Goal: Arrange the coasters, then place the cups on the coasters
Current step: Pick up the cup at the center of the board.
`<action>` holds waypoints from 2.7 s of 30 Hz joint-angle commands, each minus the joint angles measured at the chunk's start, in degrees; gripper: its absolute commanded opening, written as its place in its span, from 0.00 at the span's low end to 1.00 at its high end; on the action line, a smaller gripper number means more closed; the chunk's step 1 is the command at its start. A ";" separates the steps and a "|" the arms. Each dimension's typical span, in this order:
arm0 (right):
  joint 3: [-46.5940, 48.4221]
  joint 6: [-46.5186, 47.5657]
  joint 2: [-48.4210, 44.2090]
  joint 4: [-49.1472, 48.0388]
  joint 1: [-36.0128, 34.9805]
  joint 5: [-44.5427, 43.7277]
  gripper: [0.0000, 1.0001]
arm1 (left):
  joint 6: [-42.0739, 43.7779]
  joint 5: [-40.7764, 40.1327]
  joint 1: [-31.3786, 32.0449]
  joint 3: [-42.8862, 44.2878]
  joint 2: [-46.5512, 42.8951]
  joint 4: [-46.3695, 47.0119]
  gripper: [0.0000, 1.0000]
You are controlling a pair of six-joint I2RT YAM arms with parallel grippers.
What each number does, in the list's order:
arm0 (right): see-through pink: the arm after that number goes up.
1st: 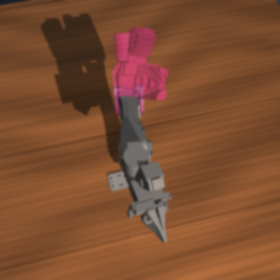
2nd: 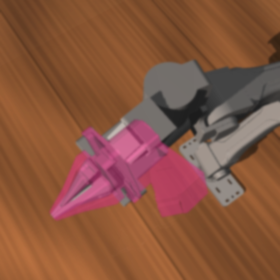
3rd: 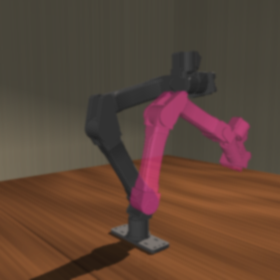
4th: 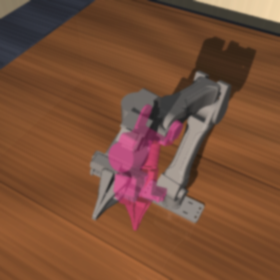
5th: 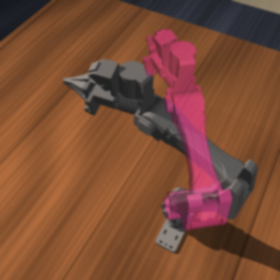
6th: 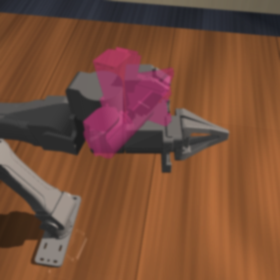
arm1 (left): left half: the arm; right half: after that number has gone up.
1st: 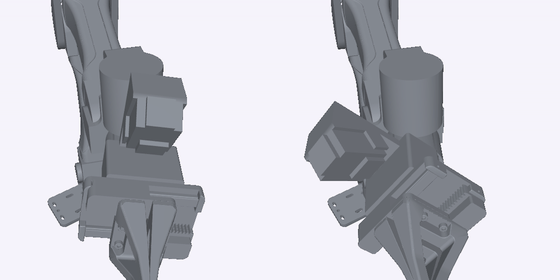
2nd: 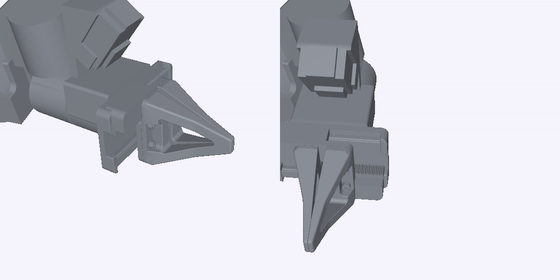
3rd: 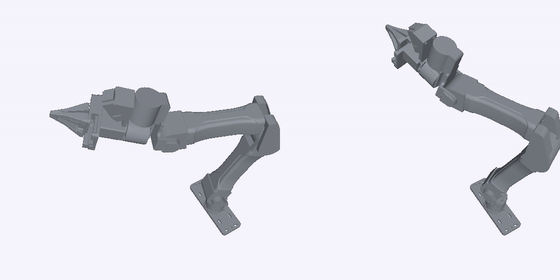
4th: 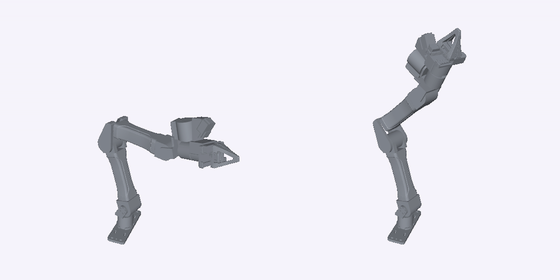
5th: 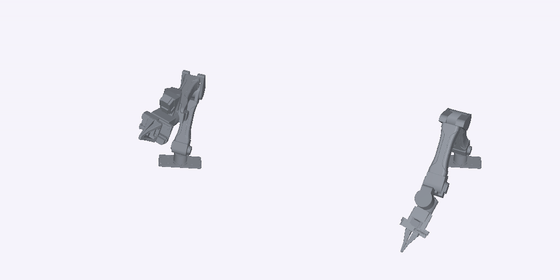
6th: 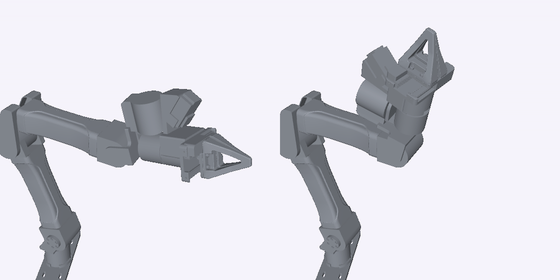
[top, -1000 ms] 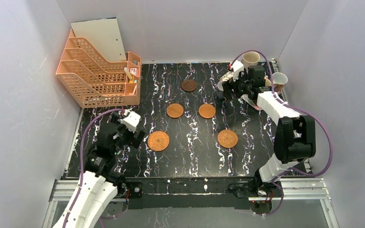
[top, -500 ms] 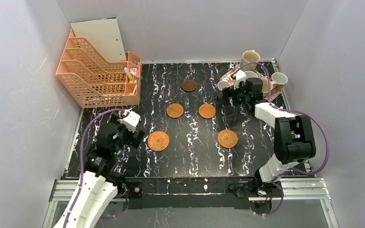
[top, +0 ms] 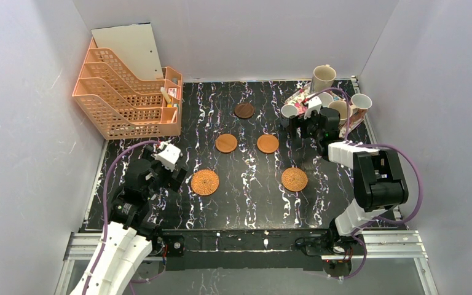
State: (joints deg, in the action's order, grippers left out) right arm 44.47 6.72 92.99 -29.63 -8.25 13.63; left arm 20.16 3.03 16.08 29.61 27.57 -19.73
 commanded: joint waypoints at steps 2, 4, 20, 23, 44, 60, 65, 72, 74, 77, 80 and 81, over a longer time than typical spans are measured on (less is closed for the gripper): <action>0.59 -0.76 1.50 -6.74 0.28 -0.07 0.95 | 0.25 0.38 -0.55 -0.47 -0.67 -0.07 0.98; 0.07 -1.41 2.23 -8.94 0.27 -0.44 0.94 | 0.29 0.70 -0.60 -0.51 -0.61 -0.05 0.98; 0.65 -6.10 8.12 -13.84 0.21 -1.76 0.97 | 0.40 0.96 -0.92 -0.51 -0.76 -0.17 0.98; 0.70 -6.28 8.33 -14.38 0.24 -3.29 0.96 | 0.47 1.24 -0.90 -0.51 -0.52 -0.20 0.98; 3.70 -2.86 11.59 -15.54 0.09 -3.02 0.66 | 0.75 1.36 -0.91 -0.34 0.16 -0.36 0.98; 4.31 -2.07 11.95 -14.94 0.13 -1.35 0.25 | 0.84 1.37 -0.94 -0.38 0.12 -0.45 0.98; 5.24 -0.98 10.97 -12.40 0.12 0.41 0.01 | 0.85 1.29 -0.93 -0.34 0.16 -0.52 0.98; 5.26 1.41 3.62 -8.12 0.08 3.26 0.01 | 0.67 1.23 -0.88 -0.25 0.80 -0.48 0.98; 6.68 1.72 1.30 -4.92 0.09 3.77 0.01 | 0.67 1.25 -0.92 -0.25 0.82 -0.42 0.98; 9.57 1.67 -1.36 1.23 0.10 5.00 0.01 | 0.74 1.62 -0.91 -0.25 0.82 -0.54 0.98; 13.68 0.13 -2.87 6.26 0.10 6.69 0.01 | 0.74 2.32 -0.94 -0.29 0.64 -0.57 0.98; 15.68 -0.21 -2.90 8.54 0.11 7.72 0.01 | 0.75 2.86 -0.93 -0.32 0.63 -0.73 0.98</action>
State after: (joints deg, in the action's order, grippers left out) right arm 52.31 7.49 94.00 -24.95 -8.27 17.41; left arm 20.60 3.99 15.49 29.61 28.25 -19.77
